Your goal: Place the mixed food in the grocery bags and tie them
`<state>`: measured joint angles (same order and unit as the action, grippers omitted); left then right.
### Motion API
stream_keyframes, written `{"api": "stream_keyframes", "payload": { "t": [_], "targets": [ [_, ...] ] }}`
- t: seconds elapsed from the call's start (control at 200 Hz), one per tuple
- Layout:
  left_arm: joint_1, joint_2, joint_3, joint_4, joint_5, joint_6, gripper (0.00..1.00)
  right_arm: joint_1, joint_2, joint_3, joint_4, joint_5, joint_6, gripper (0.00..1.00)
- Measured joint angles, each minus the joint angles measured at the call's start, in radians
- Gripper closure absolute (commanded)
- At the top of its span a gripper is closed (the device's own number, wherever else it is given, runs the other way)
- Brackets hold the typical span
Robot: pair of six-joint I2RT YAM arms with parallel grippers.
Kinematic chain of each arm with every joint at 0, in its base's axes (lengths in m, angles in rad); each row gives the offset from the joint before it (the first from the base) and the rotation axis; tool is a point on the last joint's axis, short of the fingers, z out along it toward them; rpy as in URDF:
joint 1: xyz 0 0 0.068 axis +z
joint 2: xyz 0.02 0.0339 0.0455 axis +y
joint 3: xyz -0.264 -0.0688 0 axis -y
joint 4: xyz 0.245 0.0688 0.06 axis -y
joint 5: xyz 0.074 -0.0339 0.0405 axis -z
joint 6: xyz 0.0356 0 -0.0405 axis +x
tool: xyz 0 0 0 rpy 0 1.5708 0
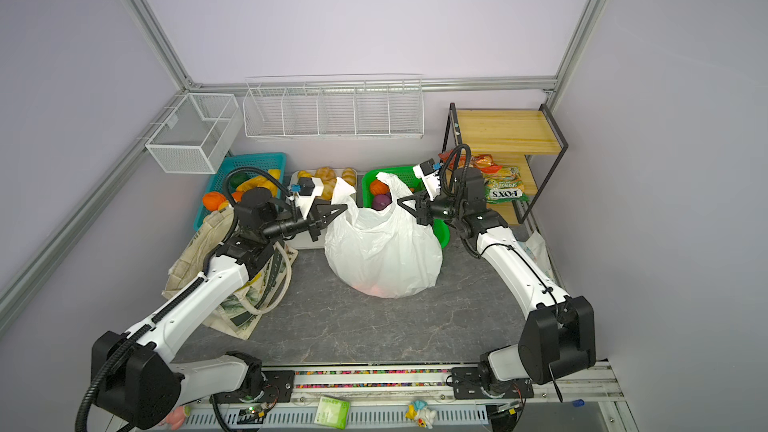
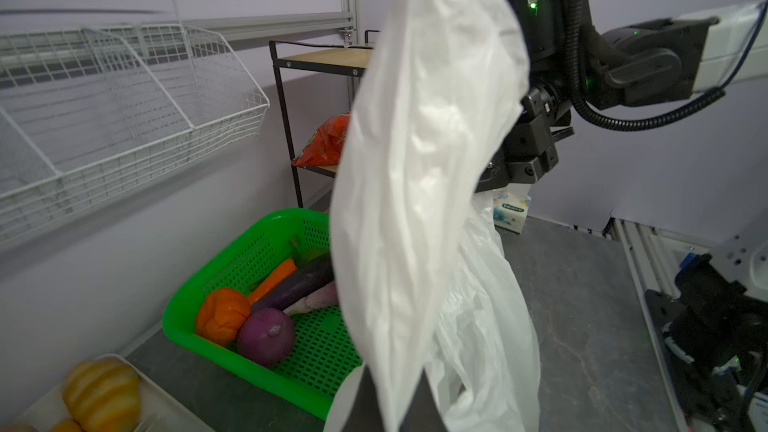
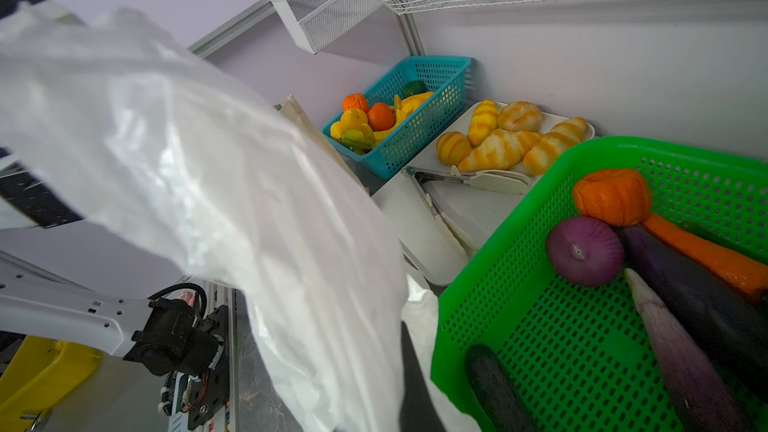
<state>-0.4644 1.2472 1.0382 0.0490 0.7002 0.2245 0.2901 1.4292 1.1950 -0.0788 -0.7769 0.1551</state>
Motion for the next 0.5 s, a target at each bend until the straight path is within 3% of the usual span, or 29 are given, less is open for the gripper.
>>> {"api": "stream_keyframes", "payload": {
  "t": [0.285,0.5],
  "targets": [
    [-0.21,0.123,0.277,-0.386,-0.358,0.287,1.0,0.0,0.023,0.0,0.003,-0.026,0.009,0.93],
    [-0.245,0.259,0.434,-0.558,-0.496,0.404,1.0,0.0,0.022,-0.008,0.047,-0.071,-0.015,0.88]
  ]
}}
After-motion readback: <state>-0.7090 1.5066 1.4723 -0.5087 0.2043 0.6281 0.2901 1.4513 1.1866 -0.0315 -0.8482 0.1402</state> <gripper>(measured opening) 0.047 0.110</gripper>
